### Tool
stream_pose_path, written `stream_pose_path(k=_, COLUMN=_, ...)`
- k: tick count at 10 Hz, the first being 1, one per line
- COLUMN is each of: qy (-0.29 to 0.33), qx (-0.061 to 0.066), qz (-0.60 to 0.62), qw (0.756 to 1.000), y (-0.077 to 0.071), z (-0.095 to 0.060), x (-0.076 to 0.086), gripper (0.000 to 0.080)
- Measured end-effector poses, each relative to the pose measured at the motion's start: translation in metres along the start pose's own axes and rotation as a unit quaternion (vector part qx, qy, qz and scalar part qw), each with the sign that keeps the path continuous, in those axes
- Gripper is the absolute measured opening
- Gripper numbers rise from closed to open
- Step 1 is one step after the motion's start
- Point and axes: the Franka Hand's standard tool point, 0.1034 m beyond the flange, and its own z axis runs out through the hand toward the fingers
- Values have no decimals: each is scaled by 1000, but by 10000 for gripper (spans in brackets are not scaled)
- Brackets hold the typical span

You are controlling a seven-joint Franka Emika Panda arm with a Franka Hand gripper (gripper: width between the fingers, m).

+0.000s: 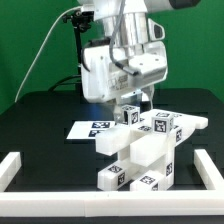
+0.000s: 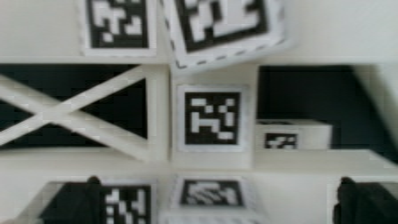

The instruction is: Assemble chair

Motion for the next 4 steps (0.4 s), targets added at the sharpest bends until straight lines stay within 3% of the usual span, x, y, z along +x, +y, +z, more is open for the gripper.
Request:
stream_pose_path(k=1, qy=-6, qx=3, qz=-3, qw=1000, y=-4, z=-9, x=0, gripper=649)
stream_pose_path(k=4, qy=1, qx=1, qz=-7, qw=1000, y=-1, z=0, x=2, gripper=649)
